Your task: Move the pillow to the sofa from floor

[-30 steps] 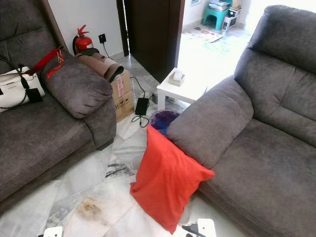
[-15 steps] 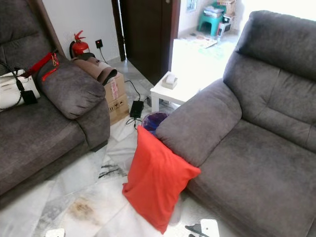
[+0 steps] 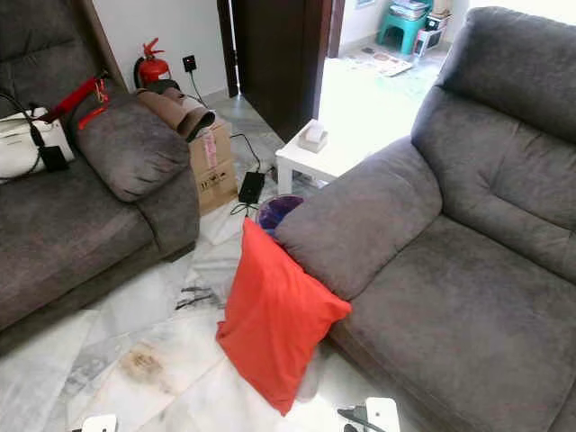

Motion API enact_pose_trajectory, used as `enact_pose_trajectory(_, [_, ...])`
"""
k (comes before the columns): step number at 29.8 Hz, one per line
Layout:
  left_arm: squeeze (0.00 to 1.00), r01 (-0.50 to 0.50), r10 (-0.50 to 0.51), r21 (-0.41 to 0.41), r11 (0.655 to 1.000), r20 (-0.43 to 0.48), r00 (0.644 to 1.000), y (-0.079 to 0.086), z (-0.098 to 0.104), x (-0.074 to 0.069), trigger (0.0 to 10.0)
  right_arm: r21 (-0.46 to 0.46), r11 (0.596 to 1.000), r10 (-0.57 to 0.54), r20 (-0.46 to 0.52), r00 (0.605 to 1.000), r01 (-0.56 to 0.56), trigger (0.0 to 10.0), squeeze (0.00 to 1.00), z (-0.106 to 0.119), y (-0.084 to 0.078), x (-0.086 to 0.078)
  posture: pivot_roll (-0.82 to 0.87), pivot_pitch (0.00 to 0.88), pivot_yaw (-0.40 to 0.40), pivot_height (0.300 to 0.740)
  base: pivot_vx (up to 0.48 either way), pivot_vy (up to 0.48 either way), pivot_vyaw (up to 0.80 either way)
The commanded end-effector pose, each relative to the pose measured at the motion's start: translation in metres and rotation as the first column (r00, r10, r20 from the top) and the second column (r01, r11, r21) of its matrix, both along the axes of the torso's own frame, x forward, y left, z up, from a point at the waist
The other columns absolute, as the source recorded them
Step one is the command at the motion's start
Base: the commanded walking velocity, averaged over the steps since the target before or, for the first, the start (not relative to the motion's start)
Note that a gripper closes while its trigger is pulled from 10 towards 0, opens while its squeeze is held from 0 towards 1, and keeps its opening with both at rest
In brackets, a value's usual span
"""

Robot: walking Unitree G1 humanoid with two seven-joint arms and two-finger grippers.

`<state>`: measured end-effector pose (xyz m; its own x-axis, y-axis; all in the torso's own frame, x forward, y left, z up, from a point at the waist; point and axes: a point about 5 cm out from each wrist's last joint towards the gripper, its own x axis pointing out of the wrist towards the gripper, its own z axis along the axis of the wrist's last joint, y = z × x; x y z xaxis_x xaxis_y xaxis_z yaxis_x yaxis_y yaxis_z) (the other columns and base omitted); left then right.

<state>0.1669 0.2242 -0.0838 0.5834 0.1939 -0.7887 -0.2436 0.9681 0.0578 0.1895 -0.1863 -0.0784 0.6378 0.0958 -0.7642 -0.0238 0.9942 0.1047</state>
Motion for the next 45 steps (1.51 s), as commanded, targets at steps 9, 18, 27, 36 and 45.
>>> enact_pose_trajectory(9, [0.00, -0.017, 0.017, 0.000, 1.000, -0.028, 0.999, 0.004, -0.003, -0.009, 10.0, 0.019, 1.000, -0.004, -0.021, 1.000, 0.004, 10.0, 0.00, -0.003, 0.001, -0.005, 0.05, 0.150, 0.008, 0.740, 0.000, 0.000, 0.00])
enact_pose_trajectory(18, [0.00, -0.013, 0.013, -0.004, 1.000, -0.027, 1.000, 0.003, -0.003, -0.008, 10.0, 0.034, 0.999, -0.007, -0.020, 1.000, 0.008, 10.0, 0.00, -0.003, 0.004, -0.004, 0.06, 0.148, 0.011, 0.740, 0.000, 0.000, 0.00])
enact_pose_trajectory(27, [0.00, -0.017, 0.017, -0.005, 1.000, -0.018, 1.000, 0.003, -0.002, -0.006, 10.0, 0.041, 0.999, -0.022, -0.013, 1.000, 0.022, 10.0, 0.00, -0.002, 0.004, -0.002, 0.05, 0.148, 0.010, 0.740, 0.169, 0.000, 0.00])
enact_pose_trajectory(36, [0.00, -0.021, 0.021, -0.008, 1.000, -0.021, 1.000, 0.003, -0.003, -0.008, 10.0, 0.043, 0.999, -0.028, -0.021, 0.999, 0.029, 10.0, 0.00, -0.003, 0.000, -0.005, 0.06, 0.149, 0.009, 0.740, 0.266, 0.000, -0.14])
enact_pose_trajectory(45, [0.00, -0.023, 0.022, -0.009, 1.000, -0.020, 1.000, 0.000, -0.003, -0.008, 10.0, 0.059, 0.998, -0.020, 0.001, 1.000, 0.020, 10.0, 0.00, -0.001, 0.016, 0.002, 0.06, 0.147, 0.004, 0.740, 0.274, 0.000, -0.25])
